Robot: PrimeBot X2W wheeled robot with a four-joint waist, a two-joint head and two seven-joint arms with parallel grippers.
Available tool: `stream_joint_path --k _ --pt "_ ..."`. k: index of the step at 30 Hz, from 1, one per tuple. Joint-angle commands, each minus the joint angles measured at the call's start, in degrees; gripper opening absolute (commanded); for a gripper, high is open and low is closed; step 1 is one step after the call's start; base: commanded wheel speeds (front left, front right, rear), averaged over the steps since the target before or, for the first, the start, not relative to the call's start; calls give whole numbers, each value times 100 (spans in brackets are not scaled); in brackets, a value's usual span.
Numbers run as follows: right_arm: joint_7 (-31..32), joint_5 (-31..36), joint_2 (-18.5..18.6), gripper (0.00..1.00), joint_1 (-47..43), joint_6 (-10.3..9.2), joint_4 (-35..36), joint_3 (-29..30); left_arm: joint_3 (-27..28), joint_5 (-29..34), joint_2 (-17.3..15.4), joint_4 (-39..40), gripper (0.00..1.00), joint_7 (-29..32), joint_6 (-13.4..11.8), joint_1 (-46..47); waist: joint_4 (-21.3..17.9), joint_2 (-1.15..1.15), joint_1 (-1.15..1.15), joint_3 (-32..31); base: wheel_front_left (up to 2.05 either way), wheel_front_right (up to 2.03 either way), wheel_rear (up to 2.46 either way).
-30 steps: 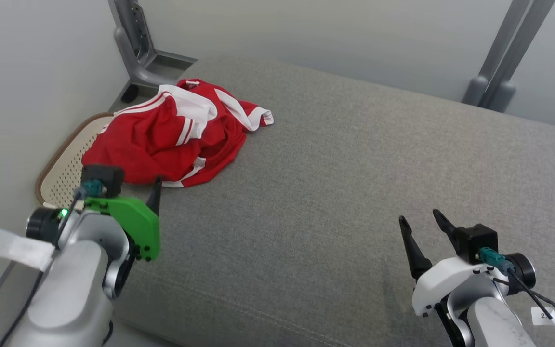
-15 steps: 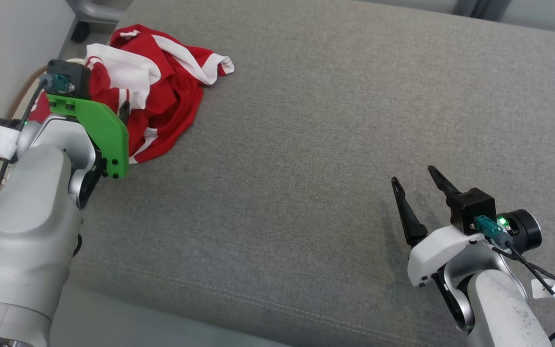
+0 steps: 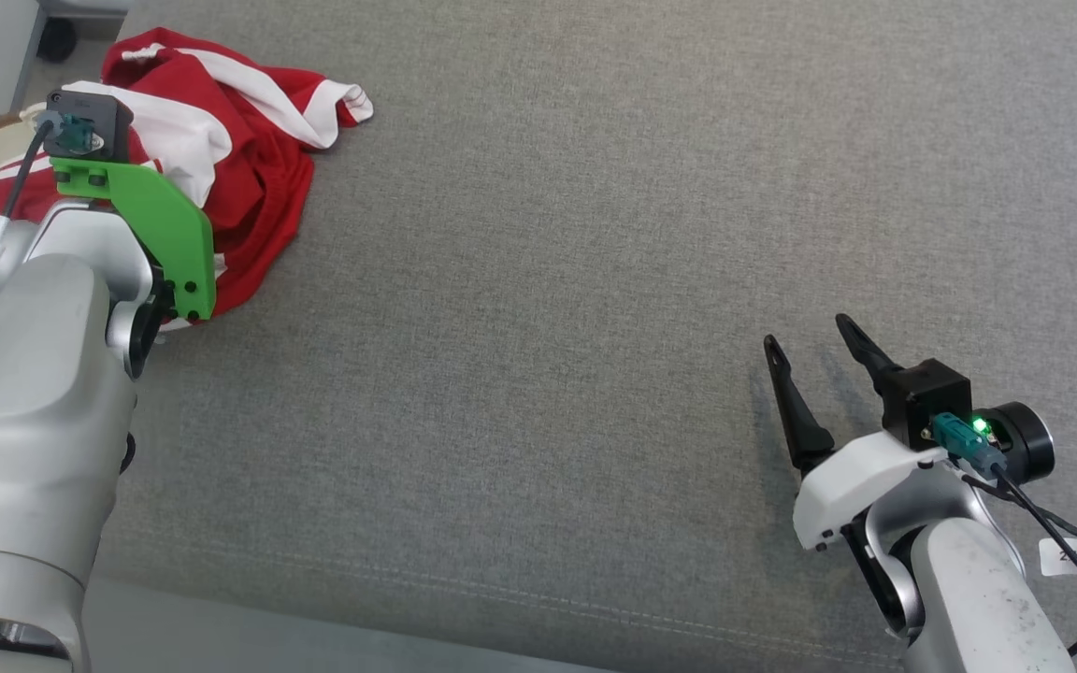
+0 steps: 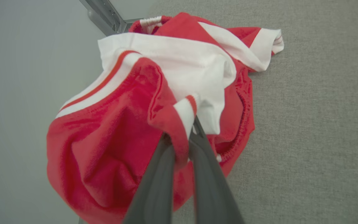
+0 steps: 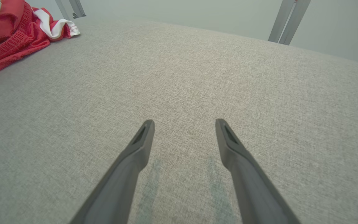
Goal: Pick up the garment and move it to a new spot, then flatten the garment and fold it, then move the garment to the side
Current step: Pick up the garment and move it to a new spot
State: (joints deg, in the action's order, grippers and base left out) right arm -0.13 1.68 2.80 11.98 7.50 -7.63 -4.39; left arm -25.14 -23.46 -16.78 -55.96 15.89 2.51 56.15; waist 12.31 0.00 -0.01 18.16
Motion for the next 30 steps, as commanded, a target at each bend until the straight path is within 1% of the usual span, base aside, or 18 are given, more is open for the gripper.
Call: stream_joint_path --k 1,7,8,11,14,17,20,24,27,30 --pt "-57 -76 17 100 -14 -2 -60 -18 -21 31 6 -4 0 -74 8 152 -14 0 1 -159 0 0 0" --pt "-229 -344 17 100 -97 -2 -329 -100 -247 170 30 184 0 -261 210 457 -193 0 1 -636 0 0 0" --pt "-288 -412 18 100 -144 -2 -430 -106 -344 215 83 295 0 -280 269 606 -296 0 1 -796 0 0 0" --pt "-324 -460 17 100 -181 -2 -507 -107 -431 230 164 448 0 -349 340 780 -410 0 1 -929 0 0 0" --pt "-368 -536 17 100 -244 -2 -627 -142 -580 92 355 741 0 -509 446 937 -634 0 1 -1113 0 0 0" --pt "-409 -613 16 100 -260 -2 -711 -204 -723 -21 466 1016 0 -636 483 1104 -933 0 1 -1254 0 0 0" --pt "-450 -690 17 100 -262 -2 -772 -244 -879 -128 675 1320 0 -802 491 1217 -1256 0 1 -1310 0 0 0" --pt "-500 -762 16 100 -205 -2 -840 -321 -1167 -294 884 1792 0 -1160 496 1368 -1717 0 1 -1296 0 0 0" --pt "-548 -818 16 100 -154 -2 -912 -409 -1324 -401 911 2026 0 -1419 491 1487 -2091 0 1 -1287 0 0 0" --pt "-589 -862 15 100 -162 -2 -986 -420 -1430 -478 1013 2161 0 -1624 492 1614 -2391 0 1 -1276 0 0 0"
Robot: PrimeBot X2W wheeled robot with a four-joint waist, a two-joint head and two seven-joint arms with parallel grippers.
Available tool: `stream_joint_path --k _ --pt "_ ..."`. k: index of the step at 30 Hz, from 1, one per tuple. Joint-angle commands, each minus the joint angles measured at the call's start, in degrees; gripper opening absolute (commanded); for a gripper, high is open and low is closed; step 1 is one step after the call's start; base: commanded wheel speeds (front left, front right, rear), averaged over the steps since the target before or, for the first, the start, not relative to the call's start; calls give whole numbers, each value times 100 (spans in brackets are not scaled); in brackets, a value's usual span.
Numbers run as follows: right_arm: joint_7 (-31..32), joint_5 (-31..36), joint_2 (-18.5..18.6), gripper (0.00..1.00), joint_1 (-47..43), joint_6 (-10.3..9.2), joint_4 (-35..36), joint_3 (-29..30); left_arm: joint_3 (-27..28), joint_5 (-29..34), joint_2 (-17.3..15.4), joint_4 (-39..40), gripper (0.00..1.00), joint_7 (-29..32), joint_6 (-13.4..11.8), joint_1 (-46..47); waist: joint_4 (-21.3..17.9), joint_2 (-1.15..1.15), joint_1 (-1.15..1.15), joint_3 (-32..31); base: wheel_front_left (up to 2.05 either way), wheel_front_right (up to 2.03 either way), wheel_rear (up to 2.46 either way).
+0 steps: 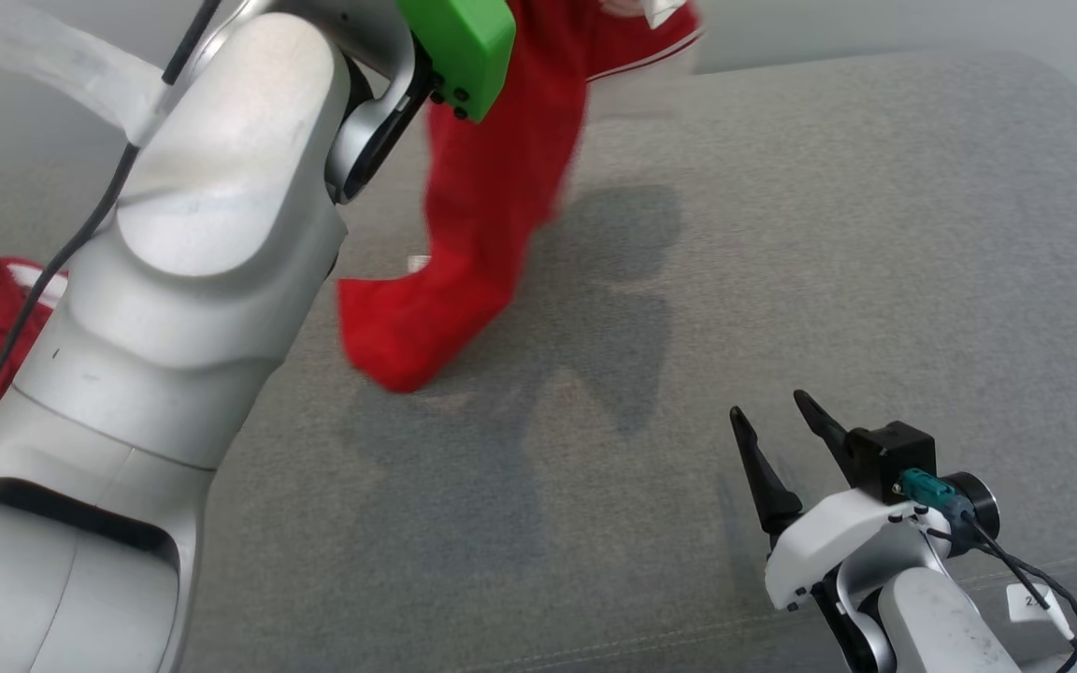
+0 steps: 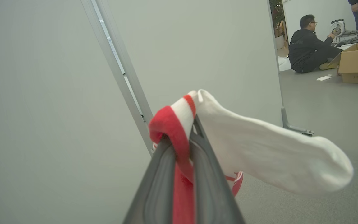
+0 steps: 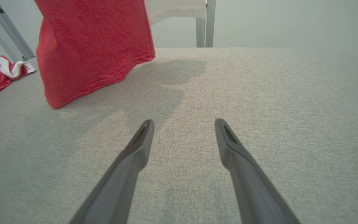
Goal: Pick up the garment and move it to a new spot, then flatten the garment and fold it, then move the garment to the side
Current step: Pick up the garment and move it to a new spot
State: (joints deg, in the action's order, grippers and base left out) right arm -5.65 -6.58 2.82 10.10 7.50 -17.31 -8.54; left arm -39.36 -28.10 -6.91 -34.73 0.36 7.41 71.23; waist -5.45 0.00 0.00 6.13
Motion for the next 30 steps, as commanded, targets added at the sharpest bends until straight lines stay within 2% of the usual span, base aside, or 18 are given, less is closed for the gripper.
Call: stream_joint_path --k 1,5,10,18,24,30 --pt "-51 -41 13 100 31 -2 -42 -12 11 -83 63 54 0 -117 2 136 -709 0 0 -66 0 0 0" --pt "-93 -41 10 100 7 -2 -83 15 45 -237 189 25 0 -246 -29 203 -922 0 0 6 0 0 0" --pt "-157 -68 9 100 63 -2 -55 118 -17 -309 229 -298 0 -116 -169 -31 -892 0 0 189 0 0 0" --pt "-121 14 9 100 133 -2 47 225 -1 -479 -139 -1249 0 -63 -559 -1142 -383 0 0 477 0 0 0" --pt "-30 154 11 100 115 -2 155 357 186 -745 -339 -1689 0 -382 -618 -1941 64 0 0 569 0 0 0" --pt "26 177 13 100 102 -2 213 383 311 -950 -421 -1915 0 -633 -609 -2423 289 0 0 505 0 0 0"
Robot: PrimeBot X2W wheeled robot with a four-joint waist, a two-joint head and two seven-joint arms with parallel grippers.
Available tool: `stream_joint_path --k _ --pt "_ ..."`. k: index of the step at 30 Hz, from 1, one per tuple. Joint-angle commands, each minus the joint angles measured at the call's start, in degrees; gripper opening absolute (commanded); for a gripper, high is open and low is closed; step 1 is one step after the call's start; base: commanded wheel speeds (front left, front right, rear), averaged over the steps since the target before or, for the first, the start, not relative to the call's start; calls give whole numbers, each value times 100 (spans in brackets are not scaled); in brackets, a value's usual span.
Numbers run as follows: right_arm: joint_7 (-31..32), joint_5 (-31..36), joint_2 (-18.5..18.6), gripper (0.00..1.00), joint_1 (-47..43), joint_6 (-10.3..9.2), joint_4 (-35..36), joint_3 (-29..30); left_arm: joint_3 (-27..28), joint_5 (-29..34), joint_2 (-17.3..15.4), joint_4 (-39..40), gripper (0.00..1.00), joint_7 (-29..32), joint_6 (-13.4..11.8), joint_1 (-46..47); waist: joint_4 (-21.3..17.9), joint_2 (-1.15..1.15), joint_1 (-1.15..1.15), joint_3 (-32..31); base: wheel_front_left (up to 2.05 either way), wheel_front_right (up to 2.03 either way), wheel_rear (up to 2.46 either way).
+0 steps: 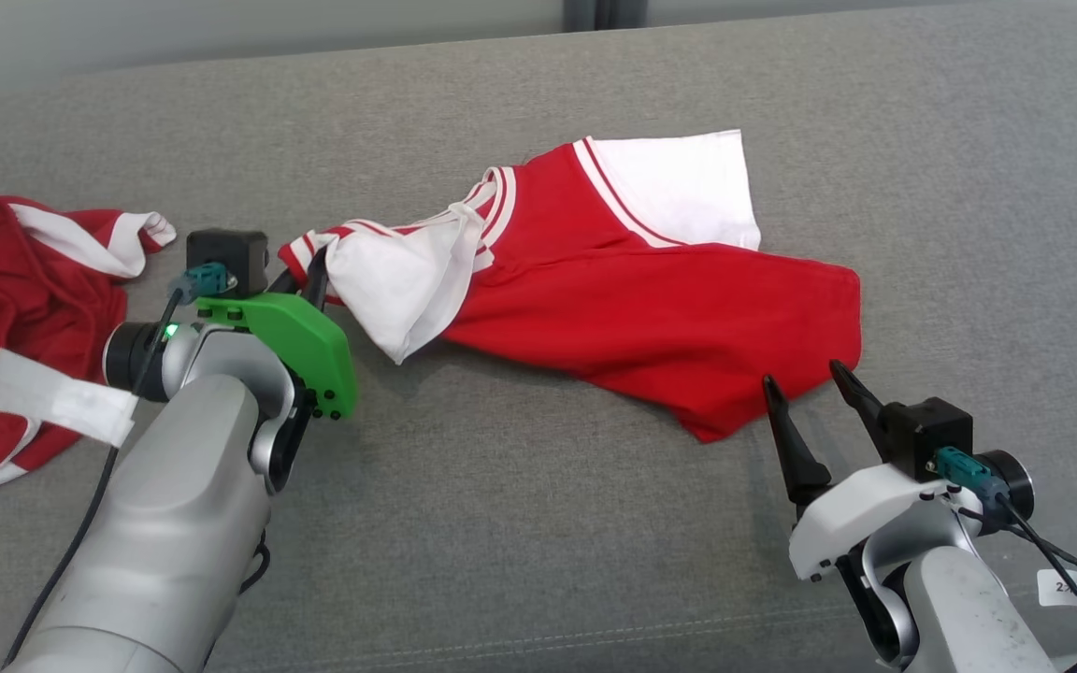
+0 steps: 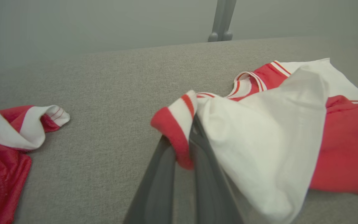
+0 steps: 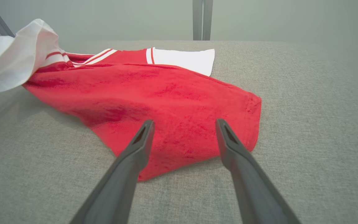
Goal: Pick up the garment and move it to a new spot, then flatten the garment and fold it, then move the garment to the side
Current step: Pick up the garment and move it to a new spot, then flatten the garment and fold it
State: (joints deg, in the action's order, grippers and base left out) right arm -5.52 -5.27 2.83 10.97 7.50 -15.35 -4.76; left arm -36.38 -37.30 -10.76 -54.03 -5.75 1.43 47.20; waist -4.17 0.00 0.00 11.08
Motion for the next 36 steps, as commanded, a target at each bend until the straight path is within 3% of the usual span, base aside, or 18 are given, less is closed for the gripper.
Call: stream_joint_path --k 1,7,8,9,10,25,30,36 --pt "26 47 12 100 17 -1 25 -13 47 -85 -41 -20 0 -79 -11 -99 185 0 0 -8 0 0 0" --pt "74 30 13 100 -7 -2 33 -42 114 -177 -92 -213 0 -268 -45 -416 259 0 0 -144 0 0 0" --pt "78 20 12 100 -13 -2 32 -44 129 -194 -98 -238 30 -311 -63 -452 262 0 0 -161 0 0 0" --pt "78 15 12 100 -20 -2 27 -43 134 -196 -104 -266 79 -339 -88 -491 264 0 0 -182 0 0 0" --pt "80 10 12 100 -31 -2 23 -41 135 -206 -106 -292 100 -351 -105 -527 264 0 0 -203 0 0 0" --pt "51 -95 12 100 -247 -2 2 158 206 -393 -286 -125 100 -473 -107 -847 310 0 0 -532 0 0 0" --pt "40 -146 12 100 -244 -2 -24 132 85 -382 -204 98 100 -1 -52 -526 209 0 0 -537 0 0 0" --pt "-6 -238 11 100 -158 -1 -44 78 -77 -449 -93 184 100 1121 -81 -40 -84 0 0 -387 0 0 0"
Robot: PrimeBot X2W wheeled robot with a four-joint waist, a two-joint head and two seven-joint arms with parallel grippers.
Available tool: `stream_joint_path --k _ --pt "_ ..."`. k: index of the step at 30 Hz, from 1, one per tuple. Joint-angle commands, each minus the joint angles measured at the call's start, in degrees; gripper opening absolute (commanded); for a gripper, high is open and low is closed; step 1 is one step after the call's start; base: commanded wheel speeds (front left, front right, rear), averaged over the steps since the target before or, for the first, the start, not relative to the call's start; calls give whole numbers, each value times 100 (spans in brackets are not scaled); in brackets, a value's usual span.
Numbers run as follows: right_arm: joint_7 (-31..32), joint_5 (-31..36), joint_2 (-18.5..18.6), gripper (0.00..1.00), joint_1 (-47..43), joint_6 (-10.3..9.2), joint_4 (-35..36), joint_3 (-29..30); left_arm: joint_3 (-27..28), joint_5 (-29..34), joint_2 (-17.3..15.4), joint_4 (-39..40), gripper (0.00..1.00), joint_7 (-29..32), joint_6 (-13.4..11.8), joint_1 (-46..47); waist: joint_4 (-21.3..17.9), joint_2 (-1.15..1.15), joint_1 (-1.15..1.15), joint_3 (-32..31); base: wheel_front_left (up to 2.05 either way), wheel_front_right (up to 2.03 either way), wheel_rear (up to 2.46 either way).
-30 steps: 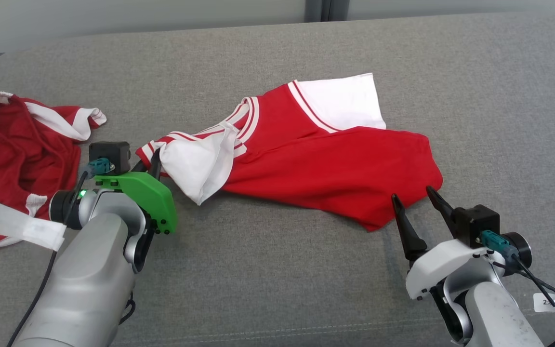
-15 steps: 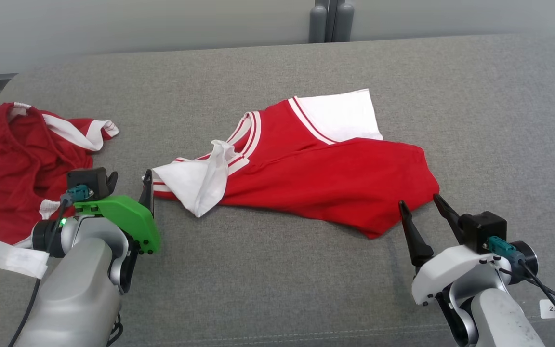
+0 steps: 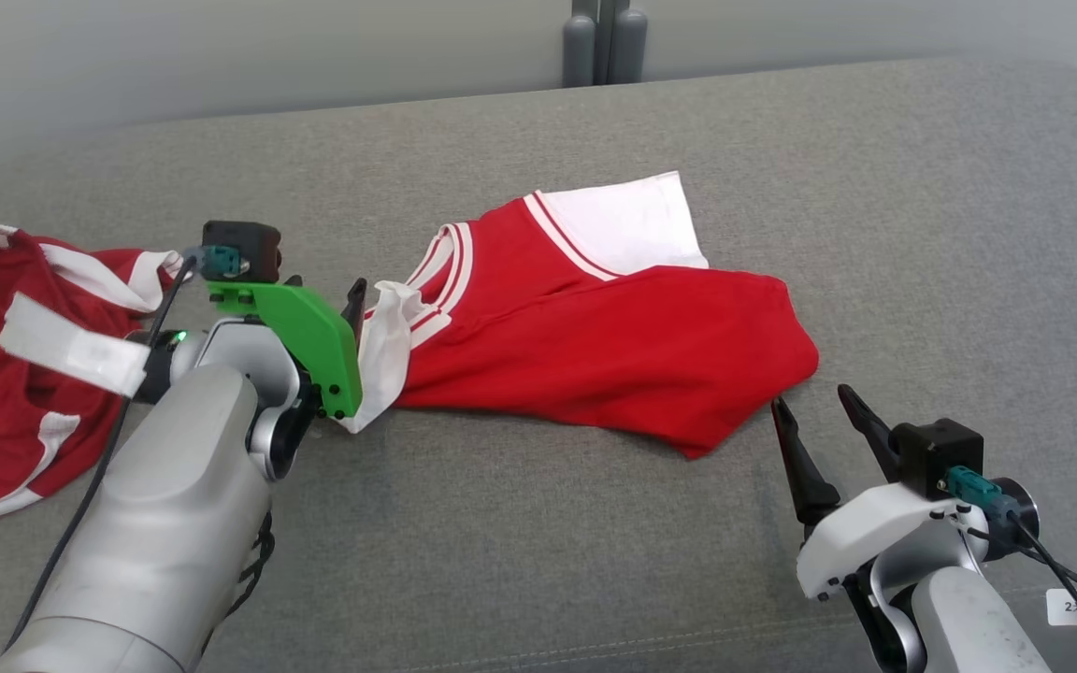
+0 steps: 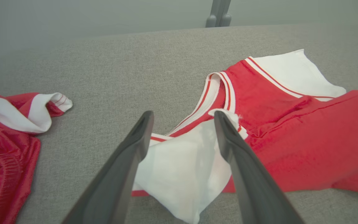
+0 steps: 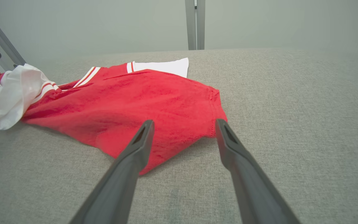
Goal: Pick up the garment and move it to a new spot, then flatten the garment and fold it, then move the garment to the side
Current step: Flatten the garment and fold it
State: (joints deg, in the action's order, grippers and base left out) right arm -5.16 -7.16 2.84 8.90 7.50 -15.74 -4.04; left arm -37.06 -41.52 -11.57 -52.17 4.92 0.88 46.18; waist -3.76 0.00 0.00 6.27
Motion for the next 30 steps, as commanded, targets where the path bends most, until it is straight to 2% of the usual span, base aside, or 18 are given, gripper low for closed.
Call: stream_joint_path --k 1,7,10,17,18,19,20,21,27,30 --pt "-51 -48 10 100 65 -2 -16 -9 -30 -41 3 -12 100 266 -48 141 -184 0 0 130 0 0 0" --pt "-146 -118 10 100 152 -2 -91 -34 -147 -60 -86 6 100 1237 -195 438 -480 0 0 315 0 0 0" --pt "-194 -122 10 100 175 -2 -132 -4 -149 -137 -111 136 100 1461 -179 403 -540 0 0 352 0 0 0" --pt "-243 -104 10 100 170 -2 -216 36 -237 -175 -214 449 100 1794 -318 167 -521 0 0 321 0 0 0" --pt "-248 -106 10 100 181 -2 -222 29 -253 -169 -223 495 63 1816 -349 130 -507 0 0 307 0 0 0" --pt "-252 -109 10 100 189 -2 -232 13 -283 -141 -241 544 37 1846 -357 104 -491 0 0 291 0 0 0" --pt "-255 -113 10 100 194 -1 -240 -1 -301 -131 -255 606 5 1843 -355 74 -475 0 0 277 0 0 0" --pt "-248 -112 10 100 199 -2 -245 -25 -317 -116 -274 683 0 1823 -334 42 -462 0 0 265 0 0 0" --pt "-246 -126 10 100 192 -2 -281 -71 -631 156 -385 1119 0 1639 -128 -109 -357 0 0 207 0 0 0" --pt "-225 -88 10 100 169 -1 -295 -62 -1057 611 -601 1384 0 1501 5 -213 -289 0 0 163 0 0 0"
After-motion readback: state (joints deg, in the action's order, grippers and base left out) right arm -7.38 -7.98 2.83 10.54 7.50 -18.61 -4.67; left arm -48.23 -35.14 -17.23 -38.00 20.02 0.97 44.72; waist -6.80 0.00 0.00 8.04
